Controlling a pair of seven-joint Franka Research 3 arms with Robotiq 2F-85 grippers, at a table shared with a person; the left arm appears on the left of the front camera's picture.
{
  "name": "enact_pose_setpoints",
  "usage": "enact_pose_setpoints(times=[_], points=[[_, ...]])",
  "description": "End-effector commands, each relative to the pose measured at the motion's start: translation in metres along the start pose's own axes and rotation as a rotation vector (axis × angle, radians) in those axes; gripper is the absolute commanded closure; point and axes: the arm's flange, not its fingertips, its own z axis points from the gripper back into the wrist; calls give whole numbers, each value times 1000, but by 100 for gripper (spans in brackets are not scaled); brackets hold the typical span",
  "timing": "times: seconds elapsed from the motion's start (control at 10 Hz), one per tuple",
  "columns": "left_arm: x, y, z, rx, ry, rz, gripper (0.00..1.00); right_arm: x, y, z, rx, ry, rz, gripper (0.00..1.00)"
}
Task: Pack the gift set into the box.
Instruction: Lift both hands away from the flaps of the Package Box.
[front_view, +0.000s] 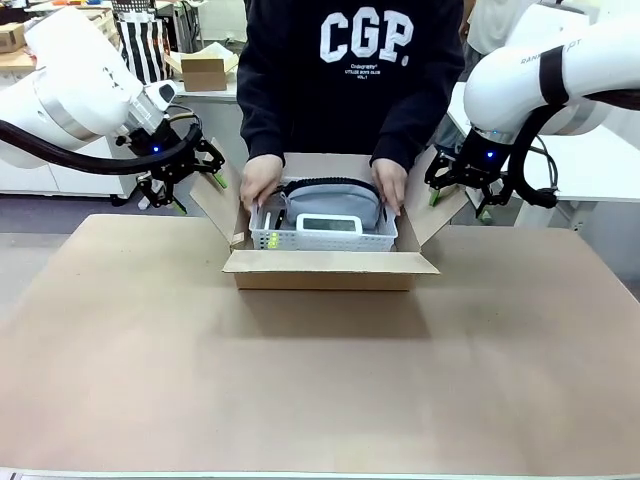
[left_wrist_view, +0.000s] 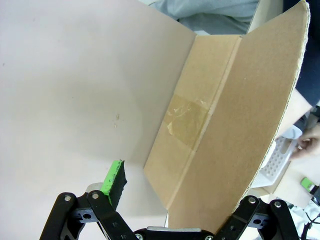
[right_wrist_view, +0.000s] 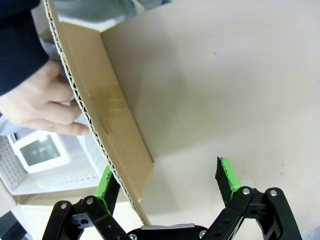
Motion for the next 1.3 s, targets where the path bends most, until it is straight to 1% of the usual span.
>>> enact_pose_setpoints(times=[0.0,1.2], points=[[0,-1,1,15,-2,9,0,1,2,4,-27,-11,2,0],[0,-1,1,15,-2,9,0,1,2,4,-27,-11,2,0]])
